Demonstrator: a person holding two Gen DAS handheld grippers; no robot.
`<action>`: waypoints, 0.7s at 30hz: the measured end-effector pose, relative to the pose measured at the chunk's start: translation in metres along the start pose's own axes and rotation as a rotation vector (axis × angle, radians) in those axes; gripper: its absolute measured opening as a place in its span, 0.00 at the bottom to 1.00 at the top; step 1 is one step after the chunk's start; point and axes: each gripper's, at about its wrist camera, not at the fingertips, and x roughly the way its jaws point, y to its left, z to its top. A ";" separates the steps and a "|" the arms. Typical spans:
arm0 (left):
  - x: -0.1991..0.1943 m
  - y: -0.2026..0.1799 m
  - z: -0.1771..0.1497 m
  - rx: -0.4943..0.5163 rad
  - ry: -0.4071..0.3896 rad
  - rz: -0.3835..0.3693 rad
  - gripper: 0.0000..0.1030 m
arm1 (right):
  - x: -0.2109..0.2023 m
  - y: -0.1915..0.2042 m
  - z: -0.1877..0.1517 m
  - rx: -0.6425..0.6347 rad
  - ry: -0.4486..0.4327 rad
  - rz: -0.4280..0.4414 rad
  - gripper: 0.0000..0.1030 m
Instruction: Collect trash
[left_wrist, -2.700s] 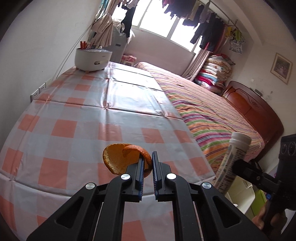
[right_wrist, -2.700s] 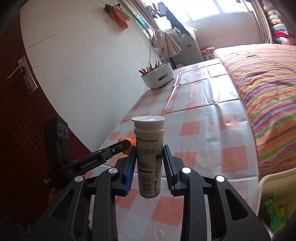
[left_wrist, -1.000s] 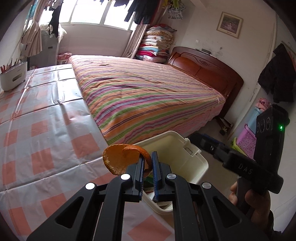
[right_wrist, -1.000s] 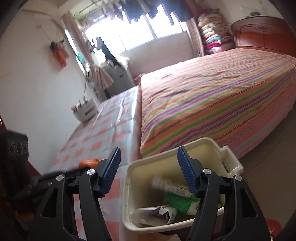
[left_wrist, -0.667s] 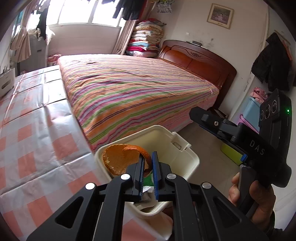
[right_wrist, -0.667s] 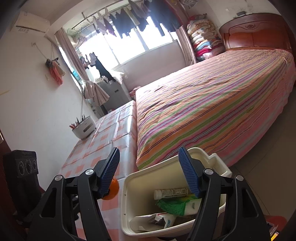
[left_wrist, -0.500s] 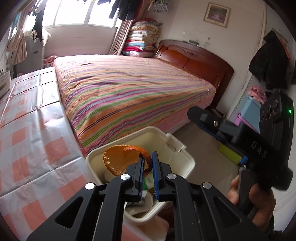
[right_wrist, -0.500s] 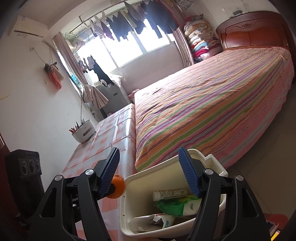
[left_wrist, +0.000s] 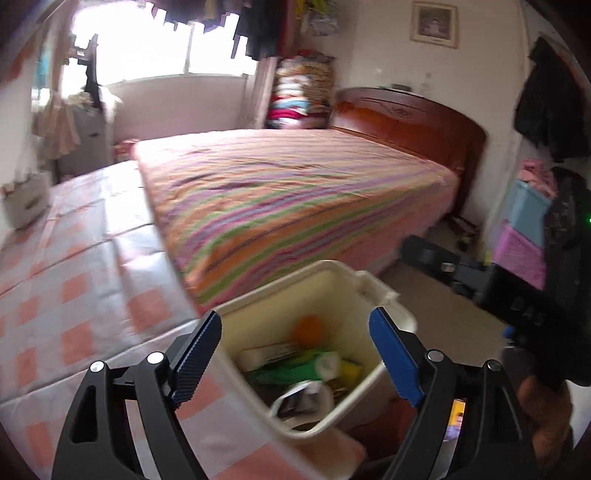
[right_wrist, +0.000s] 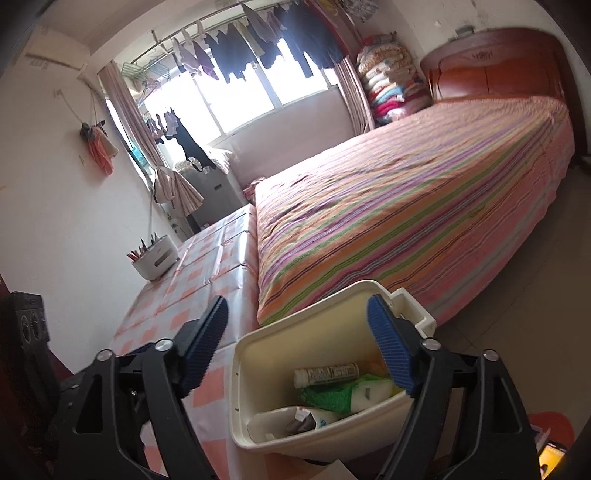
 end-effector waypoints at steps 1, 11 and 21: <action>-0.006 0.003 -0.004 -0.007 -0.003 0.018 0.78 | -0.005 0.005 -0.004 -0.016 -0.009 -0.015 0.78; -0.060 0.044 -0.046 -0.078 0.034 0.218 0.78 | -0.022 0.085 -0.053 -0.136 0.020 -0.072 0.93; -0.096 0.054 -0.071 -0.103 0.067 0.271 0.78 | -0.042 0.114 -0.067 -0.190 0.046 -0.098 0.93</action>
